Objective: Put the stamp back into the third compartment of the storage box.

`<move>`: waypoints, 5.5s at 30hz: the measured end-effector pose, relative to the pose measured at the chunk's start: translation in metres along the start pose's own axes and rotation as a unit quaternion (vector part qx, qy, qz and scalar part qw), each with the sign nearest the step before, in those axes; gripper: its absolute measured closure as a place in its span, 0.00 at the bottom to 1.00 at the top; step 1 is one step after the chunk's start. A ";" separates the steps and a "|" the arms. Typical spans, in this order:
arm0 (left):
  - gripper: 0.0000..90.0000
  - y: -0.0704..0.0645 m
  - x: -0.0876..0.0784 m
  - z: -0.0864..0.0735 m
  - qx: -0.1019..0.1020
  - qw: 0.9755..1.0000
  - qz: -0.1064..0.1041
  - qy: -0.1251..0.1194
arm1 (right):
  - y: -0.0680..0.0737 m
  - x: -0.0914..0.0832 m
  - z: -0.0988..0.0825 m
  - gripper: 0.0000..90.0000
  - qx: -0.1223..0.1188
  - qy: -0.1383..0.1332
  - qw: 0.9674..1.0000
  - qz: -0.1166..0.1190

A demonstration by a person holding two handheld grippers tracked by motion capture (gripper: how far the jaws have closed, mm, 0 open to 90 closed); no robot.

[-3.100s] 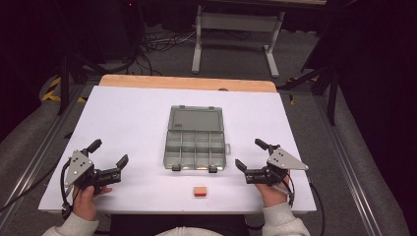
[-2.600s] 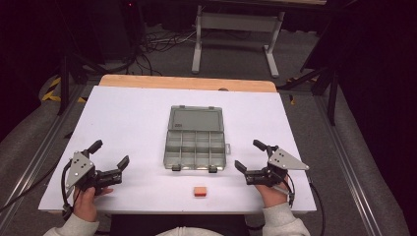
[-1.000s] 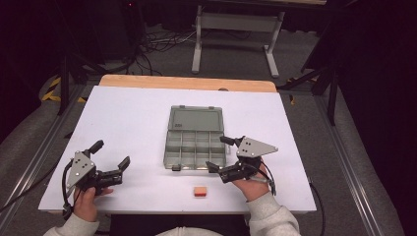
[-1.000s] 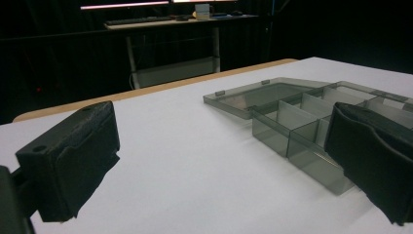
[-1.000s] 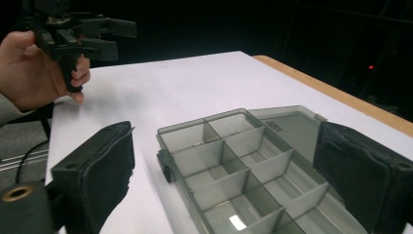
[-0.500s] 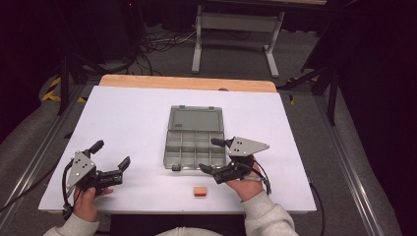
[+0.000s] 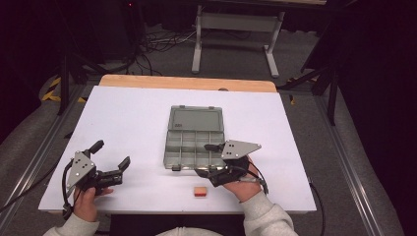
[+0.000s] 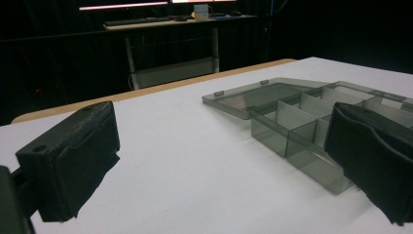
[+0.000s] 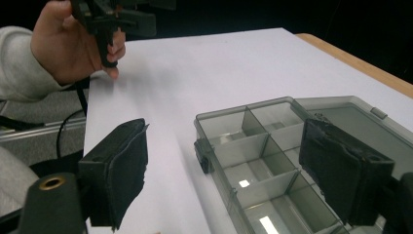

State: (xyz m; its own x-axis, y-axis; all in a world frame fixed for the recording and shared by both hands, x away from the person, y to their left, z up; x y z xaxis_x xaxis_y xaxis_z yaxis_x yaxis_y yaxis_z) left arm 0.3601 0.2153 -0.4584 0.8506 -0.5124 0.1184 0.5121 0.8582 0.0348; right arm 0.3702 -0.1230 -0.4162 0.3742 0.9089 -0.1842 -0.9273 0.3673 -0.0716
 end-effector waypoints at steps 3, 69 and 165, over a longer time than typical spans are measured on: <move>0.01 0.000 0.000 0.000 0.000 1.000 0.000 0.000 | 0.001 -0.001 0.000 0.23 -0.001 0.007 1.000 0.006; 0.01 -0.001 0.000 0.000 0.001 1.000 -0.003 0.001 | 0.021 0.021 -0.017 0.33 -0.036 0.277 0.953 0.119; 0.01 -0.001 0.000 0.000 0.001 1.000 -0.003 0.001 | 0.026 0.025 -0.025 0.73 -0.067 0.289 0.948 0.115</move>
State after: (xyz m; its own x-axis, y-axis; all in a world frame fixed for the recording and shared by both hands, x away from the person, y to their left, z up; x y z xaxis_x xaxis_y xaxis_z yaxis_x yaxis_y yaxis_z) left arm 0.3597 0.2139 -0.4586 0.8478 -0.5176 0.1153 0.5169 0.8552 0.0379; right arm 0.3550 -0.0961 -0.4476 0.1337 0.6874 -0.7139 -0.9908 0.1079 -0.0816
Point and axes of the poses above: each handheld gripper's, and its own axes: x roughly forward along the jaws, z roughly out of its top, y roughly to its left, the point moved 5 cm from there along x, roughly forward along the jaws, and after that the axes turned 14 degrees about -y, right-handed, at the moved point
